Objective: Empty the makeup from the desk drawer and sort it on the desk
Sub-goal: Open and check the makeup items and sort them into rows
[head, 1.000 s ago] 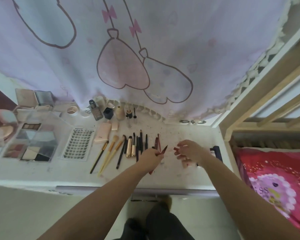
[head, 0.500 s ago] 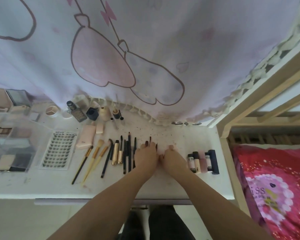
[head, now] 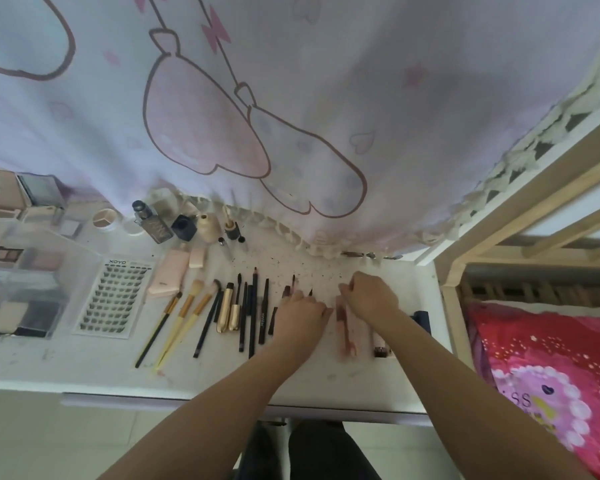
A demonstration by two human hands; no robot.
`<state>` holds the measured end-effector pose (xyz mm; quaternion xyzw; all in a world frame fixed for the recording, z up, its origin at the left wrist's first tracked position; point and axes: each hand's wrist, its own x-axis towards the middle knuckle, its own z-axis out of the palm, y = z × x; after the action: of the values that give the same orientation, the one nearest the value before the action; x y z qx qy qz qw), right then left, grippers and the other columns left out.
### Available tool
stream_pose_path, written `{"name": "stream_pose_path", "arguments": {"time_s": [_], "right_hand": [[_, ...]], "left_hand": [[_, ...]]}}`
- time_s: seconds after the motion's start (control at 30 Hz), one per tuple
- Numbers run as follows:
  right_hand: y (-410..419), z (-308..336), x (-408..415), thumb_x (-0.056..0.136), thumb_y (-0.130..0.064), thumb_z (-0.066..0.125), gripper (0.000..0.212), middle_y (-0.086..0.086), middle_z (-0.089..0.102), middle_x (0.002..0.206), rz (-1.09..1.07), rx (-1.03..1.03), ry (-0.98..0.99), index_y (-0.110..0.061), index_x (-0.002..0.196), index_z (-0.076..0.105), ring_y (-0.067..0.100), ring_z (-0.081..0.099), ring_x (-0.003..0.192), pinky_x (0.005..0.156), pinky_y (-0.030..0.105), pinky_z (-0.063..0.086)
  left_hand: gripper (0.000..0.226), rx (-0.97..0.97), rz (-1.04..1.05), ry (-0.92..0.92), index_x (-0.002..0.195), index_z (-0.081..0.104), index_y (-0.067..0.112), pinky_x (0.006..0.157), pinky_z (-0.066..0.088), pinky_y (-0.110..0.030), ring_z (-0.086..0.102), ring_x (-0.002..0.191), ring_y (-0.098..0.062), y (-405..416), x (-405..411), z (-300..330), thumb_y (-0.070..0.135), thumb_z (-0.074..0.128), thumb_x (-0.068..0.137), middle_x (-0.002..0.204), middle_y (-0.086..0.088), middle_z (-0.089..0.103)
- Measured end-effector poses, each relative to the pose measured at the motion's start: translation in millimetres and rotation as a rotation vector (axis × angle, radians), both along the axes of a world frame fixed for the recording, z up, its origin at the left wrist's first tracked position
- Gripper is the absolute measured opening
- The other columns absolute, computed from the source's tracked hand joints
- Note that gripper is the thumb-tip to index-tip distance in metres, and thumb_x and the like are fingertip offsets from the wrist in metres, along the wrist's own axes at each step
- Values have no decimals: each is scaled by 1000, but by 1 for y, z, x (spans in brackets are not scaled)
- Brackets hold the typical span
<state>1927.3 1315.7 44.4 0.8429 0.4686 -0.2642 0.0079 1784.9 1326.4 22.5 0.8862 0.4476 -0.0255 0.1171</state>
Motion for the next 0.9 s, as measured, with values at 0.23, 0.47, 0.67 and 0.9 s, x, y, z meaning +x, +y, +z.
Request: {"name": "stream_pose_path", "arguments": {"time_s": [0.23, 0.47, 0.67, 0.9], "right_hand": [[12, -10, -1, 93, -39, 44, 31, 4, 63, 91, 191, -167, -72, -13, 93, 61, 22, 59, 84, 68, 27, 42], [17, 4, 18, 91, -28, 45, 33, 0, 45, 59, 81, -72, 197, -11, 63, 52, 14, 42, 53, 55, 27, 36], [2, 42, 34, 99, -33, 38, 43, -4, 50, 58, 24, -44, 526, -9, 94, 72, 10, 36, 46, 43, 19, 30], [-23, 56, 34, 98, -22, 46, 23, 0, 53, 69, -38, 31, 762, -3, 94, 58, 7, 40, 51, 45, 18, 30]], "left_hand": [[42, -132, 3, 170, 133, 41, 10, 98, 31, -37, 43, 119, -27, -26, 27, -6, 34, 29, 101, 125, -8, 54], [37, -190, 139, 74, 109, 58, 12, 88, 35, -32, 47, 110, -23, -21, 31, 1, 36, 32, 99, 111, -5, 59], [34, -137, 128, -170, 104, 57, 14, 82, 39, -35, 56, 87, -25, -13, 14, 17, 34, 30, 101, 91, -4, 66], [35, -406, 100, -315, 98, 59, 13, 65, 44, -31, 55, 67, -15, -15, 5, 32, 35, 33, 102, 84, -3, 66]]}}
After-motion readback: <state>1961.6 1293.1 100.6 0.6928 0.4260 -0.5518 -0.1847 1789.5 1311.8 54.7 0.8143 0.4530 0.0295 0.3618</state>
